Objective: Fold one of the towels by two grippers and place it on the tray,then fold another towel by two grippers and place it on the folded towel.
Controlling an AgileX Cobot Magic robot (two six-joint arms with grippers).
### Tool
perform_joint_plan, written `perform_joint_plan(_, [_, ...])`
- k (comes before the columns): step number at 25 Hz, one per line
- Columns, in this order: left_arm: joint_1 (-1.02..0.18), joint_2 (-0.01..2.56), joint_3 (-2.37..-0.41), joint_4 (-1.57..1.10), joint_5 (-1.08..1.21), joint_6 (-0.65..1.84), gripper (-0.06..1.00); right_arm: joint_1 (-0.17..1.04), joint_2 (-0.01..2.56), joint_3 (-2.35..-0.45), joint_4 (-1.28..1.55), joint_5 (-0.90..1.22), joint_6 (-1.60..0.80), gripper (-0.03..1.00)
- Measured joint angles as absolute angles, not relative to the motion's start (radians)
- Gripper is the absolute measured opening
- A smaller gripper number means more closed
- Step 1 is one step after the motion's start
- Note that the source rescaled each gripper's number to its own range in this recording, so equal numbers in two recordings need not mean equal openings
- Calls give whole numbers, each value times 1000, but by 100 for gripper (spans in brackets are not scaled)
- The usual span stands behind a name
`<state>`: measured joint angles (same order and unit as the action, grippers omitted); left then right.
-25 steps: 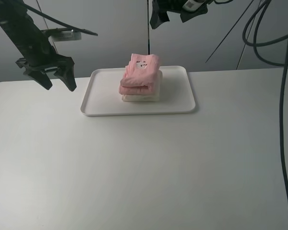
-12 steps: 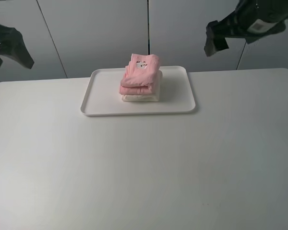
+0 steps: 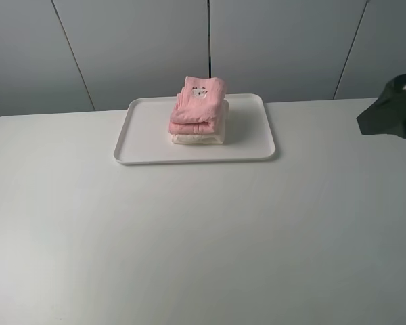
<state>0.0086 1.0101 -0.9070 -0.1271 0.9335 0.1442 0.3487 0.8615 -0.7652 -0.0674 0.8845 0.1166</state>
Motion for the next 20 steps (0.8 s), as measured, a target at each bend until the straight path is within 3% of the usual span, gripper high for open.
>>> perform_joint_plan(14, [9, 364, -650, -84, 1058, 110, 99, 349, 265, -581, -34, 1088, 67, 100])
perform_joint_plan(20, [9, 125, -632, -90, 1107, 109, 99, 349, 99, -541, 49, 1150, 31, 100])
